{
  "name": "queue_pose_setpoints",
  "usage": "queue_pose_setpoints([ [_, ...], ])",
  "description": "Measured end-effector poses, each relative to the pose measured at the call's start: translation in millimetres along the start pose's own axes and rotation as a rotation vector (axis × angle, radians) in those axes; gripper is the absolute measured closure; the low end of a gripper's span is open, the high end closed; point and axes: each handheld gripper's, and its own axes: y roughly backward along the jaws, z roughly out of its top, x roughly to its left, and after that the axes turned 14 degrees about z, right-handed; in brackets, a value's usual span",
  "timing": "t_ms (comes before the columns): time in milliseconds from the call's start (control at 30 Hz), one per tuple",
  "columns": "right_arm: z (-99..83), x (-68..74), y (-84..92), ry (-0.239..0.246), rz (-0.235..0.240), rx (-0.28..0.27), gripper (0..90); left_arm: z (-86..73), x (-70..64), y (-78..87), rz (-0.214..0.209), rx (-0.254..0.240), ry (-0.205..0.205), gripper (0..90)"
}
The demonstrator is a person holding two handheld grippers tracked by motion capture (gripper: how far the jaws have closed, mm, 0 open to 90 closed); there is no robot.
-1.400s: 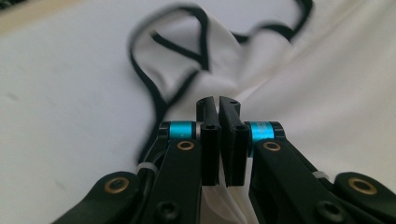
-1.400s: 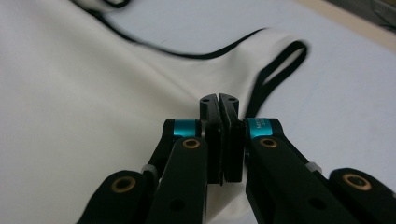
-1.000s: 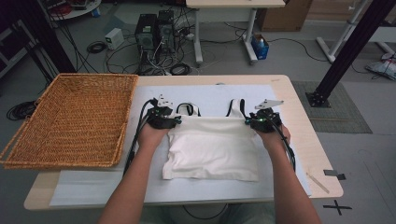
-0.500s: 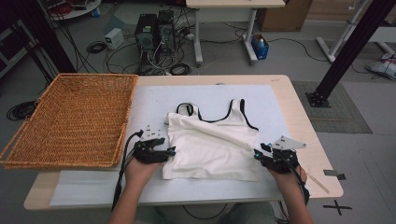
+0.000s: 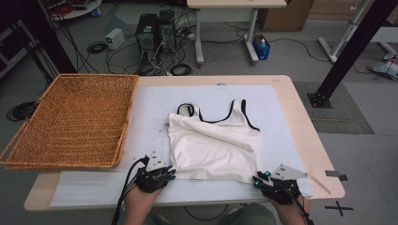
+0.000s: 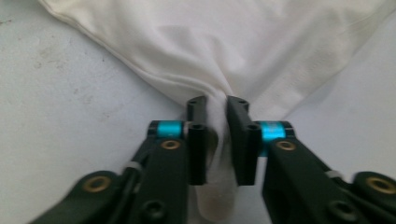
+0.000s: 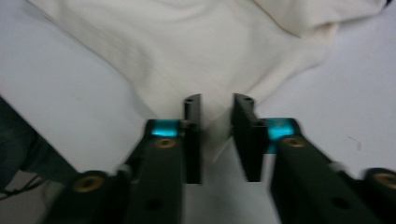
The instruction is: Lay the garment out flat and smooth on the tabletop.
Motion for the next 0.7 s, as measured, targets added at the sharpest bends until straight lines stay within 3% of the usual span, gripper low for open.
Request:
queue_pose_setpoints([
  [67,-0.8,4.7,0.3,0.024,0.003,-0.001,85.7,-2.2,1.5,6.4,-0.011,-0.012,0.021,83.6],
  [133,0.9,6.3,7.0,0.031,0.009,-0.006,86.9,-3.6,5.2,18.4,-0.030,-0.041,0.039,84.6],
  [300,2.6,14.6,46.3,0.036,0.013,-0.081,86.7,-16.3,9.5,54.3,-0.075,-0.084,0.075,84.6],
  [400,-6.7,22.7,55.7,0.032,0.030,-0.085,73.3,-34.6,5.7,64.3,-0.073,-0.089,0.078,83.2],
  [500,-15.9,18.8,59.0,-0.013,-0.006,-0.093,69.9,-47.3,6.4,63.7,-0.033,-0.064,0.126,59.0],
  [600,-20.6,12.9,54.7,-0.045,-0.037,-0.087,66.8,-51.3,4.8,61.3,-0.014,-0.061,0.135,51.9],
  [700,-24.9,8.3,42.6,-0.066,-0.053,-0.057,62.8,-52.0,0.0,53.7,-0.002,-0.050,0.130,51.7],
])
